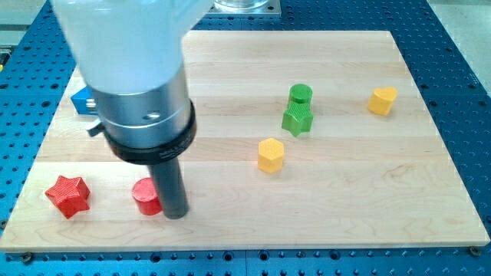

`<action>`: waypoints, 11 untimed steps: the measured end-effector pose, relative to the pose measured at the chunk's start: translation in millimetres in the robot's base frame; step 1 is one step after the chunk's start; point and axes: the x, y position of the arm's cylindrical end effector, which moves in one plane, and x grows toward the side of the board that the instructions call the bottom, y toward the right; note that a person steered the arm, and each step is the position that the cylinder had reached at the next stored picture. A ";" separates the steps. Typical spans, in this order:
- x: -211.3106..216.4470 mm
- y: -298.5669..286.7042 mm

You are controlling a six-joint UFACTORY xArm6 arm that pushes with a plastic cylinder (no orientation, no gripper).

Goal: Push the red circle into the red star

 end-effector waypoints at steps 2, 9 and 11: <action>-2.3 -26.4; -15.2 -44.5; -15.2 -62.3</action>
